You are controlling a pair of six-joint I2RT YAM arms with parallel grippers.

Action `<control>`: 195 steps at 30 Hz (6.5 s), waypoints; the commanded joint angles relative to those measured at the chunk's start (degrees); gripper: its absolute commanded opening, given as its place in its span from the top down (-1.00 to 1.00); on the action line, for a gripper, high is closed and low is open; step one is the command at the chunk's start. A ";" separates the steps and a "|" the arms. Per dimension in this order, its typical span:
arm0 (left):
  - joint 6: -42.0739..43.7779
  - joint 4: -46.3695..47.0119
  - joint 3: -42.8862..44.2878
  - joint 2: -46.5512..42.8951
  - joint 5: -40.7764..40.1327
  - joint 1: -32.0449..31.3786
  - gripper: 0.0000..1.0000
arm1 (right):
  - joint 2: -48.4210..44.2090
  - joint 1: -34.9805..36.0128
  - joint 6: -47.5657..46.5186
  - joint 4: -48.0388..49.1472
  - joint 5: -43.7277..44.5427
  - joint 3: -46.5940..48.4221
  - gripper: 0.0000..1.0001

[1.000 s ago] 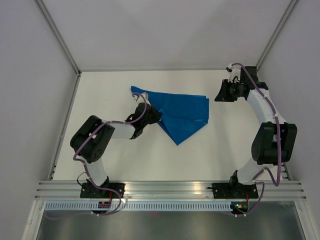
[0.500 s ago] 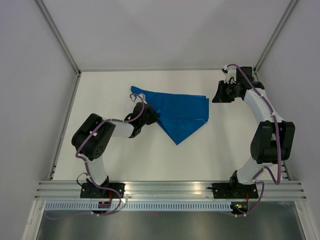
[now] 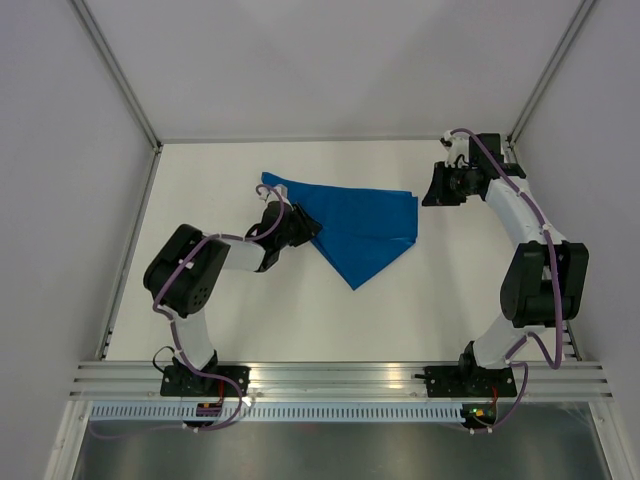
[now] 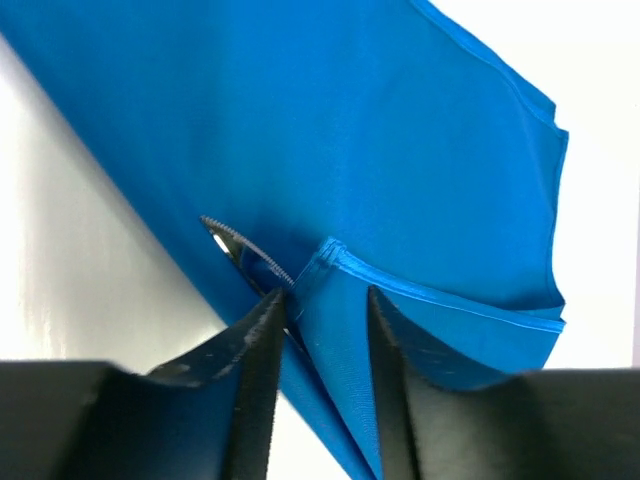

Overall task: Fold the napkin, place the utensils inside, and roll it up
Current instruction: Fold the napkin

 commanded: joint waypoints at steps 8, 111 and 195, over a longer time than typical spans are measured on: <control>0.70 -0.53 3.12 -6.57 2.58 5.50 -0.04 | 0.70 0.60 -1.70 -0.41 0.90 0.89 0.55; 36.03 -15.37 18.23 8.97 55.05 1.47 0.95 | 5.45 14.66 -5.83 -2.60 7.58 3.09 0.62; 13.98 -14.43 9.54 6.60 16.82 6.39 0.73 | 21.17 16.16 -6.62 1.00 23.84 1.76 0.74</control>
